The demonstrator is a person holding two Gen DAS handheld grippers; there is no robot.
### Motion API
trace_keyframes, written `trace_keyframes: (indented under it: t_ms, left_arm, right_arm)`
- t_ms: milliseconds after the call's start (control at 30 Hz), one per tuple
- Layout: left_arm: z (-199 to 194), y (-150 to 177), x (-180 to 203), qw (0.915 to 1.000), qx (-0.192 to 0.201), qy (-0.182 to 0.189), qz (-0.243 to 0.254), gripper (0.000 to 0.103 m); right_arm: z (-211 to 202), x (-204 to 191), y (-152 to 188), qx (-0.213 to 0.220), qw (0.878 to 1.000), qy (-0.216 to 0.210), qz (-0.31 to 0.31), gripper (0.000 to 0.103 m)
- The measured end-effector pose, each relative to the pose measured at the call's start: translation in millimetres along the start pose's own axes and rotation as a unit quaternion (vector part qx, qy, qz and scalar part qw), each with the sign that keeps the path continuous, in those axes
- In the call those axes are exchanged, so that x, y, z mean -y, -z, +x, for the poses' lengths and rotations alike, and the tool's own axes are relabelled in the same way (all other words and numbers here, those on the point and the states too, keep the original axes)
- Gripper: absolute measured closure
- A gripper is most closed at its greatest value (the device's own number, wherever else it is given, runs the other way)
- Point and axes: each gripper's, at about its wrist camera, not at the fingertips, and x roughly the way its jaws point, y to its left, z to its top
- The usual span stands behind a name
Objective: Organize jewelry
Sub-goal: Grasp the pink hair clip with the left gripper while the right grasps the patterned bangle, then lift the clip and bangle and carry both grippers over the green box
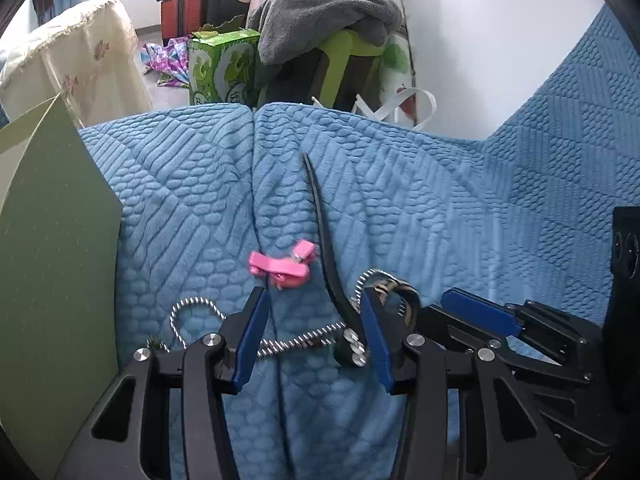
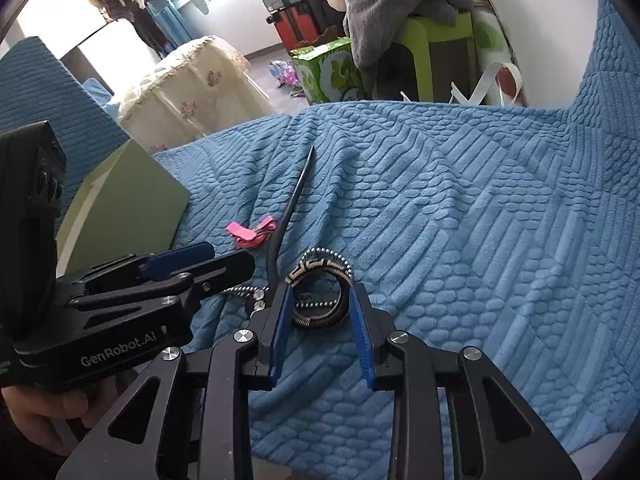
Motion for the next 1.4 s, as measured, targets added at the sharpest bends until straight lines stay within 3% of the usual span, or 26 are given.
trace_keyframes:
  t_ms: [233, 467, 533, 733, 800, 833, 1400]
  left_arm:
    - [22.1, -6.9, -9.8, 0.9997, -0.006, -0.016, -0.018, 0.062]
    - [25.9, -13.1, -8.3, 0.9994, 0.012, -0.033, -0.004, 0.062]
    - [27.9, -14.6, -9.2, 0.9993, 0.009, -0.036, -0.003, 0.069]
    - [28.0, -9.7, -8.4, 0.9991, 0.013, -0.04, 0.006, 0.068]
    - [27.9, -8.6, -7.8, 0.9991, 0.013, -0.039, 0.008, 0.069]
    - [27.6, -8.3, -8.3, 0.9992, 0.013, -0.036, 0.007, 0.079]
    - [-9.2, 1.8, -7.1, 0.9995, 0.023, -0.017, 0.01, 0.079]
  right_arm:
    - [21.9, 4.4, -4.0, -0.022, 1.0, 0.019, -0.01, 0.077]
    - [27.6, -1.9, 1.3, -0.03, 0.999, 0.022, -0.031, 0.085]
    - [28.8, -2.5, 1.5, -0.031, 0.999, 0.025, -0.03, 0.087]
    - [30.5, 3.7, -2.7, -0.034, 0.999, 0.021, -0.018, 0.095]
    - [29.9, 5.7, -4.1, -0.033, 0.999, 0.019, -0.015, 0.096]
    - [29.2, 6.9, -5.0, -0.032, 0.999, 0.017, -0.011, 0.096]
    - [-3.5, -0.5, -9.2, 0.001, 1.0, 0.031, 0.002, 0.097]
